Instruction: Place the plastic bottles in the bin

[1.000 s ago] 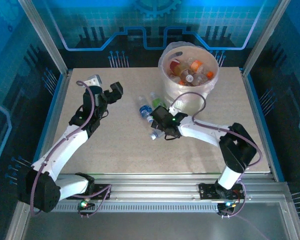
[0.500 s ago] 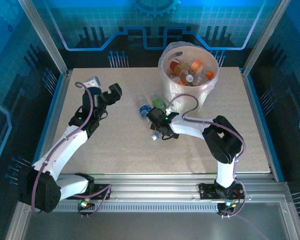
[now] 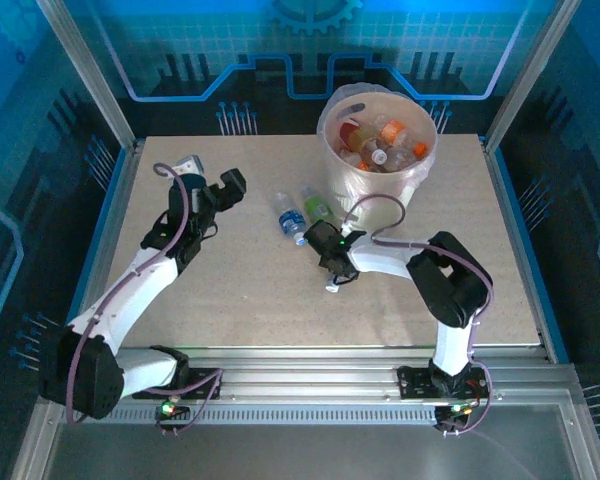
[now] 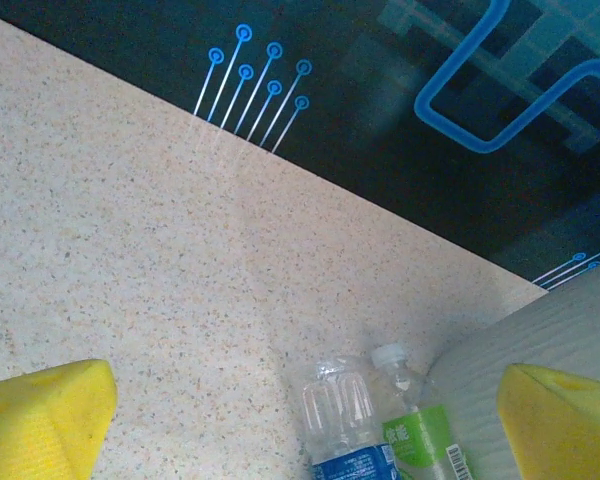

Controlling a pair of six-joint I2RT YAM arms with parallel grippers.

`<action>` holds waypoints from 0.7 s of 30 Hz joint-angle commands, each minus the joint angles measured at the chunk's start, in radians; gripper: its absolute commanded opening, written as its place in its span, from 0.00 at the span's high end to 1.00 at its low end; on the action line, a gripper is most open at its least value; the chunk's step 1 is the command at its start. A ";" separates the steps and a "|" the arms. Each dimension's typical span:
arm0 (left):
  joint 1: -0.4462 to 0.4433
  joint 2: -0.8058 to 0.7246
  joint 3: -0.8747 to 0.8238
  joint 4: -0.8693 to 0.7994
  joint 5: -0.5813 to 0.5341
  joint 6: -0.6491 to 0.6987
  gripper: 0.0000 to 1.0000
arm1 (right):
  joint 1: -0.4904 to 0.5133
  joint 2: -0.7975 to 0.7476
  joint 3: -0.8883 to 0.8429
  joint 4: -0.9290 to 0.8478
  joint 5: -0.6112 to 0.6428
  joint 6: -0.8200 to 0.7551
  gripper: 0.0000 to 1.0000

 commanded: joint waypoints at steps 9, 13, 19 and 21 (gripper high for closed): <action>0.012 0.053 0.011 0.021 0.029 -0.051 0.01 | -0.074 -0.358 -0.260 -0.237 0.067 0.075 0.64; 0.012 0.074 0.015 0.004 0.034 -0.073 0.01 | -0.119 -0.568 -0.255 -0.401 0.145 0.033 0.67; 0.011 0.110 0.010 0.004 0.078 -0.105 0.01 | -0.219 -0.861 -0.117 -0.550 0.230 -0.157 0.69; 0.010 0.125 0.009 0.005 0.099 -0.116 0.01 | -0.254 -0.912 -0.056 -0.542 0.219 -0.253 0.69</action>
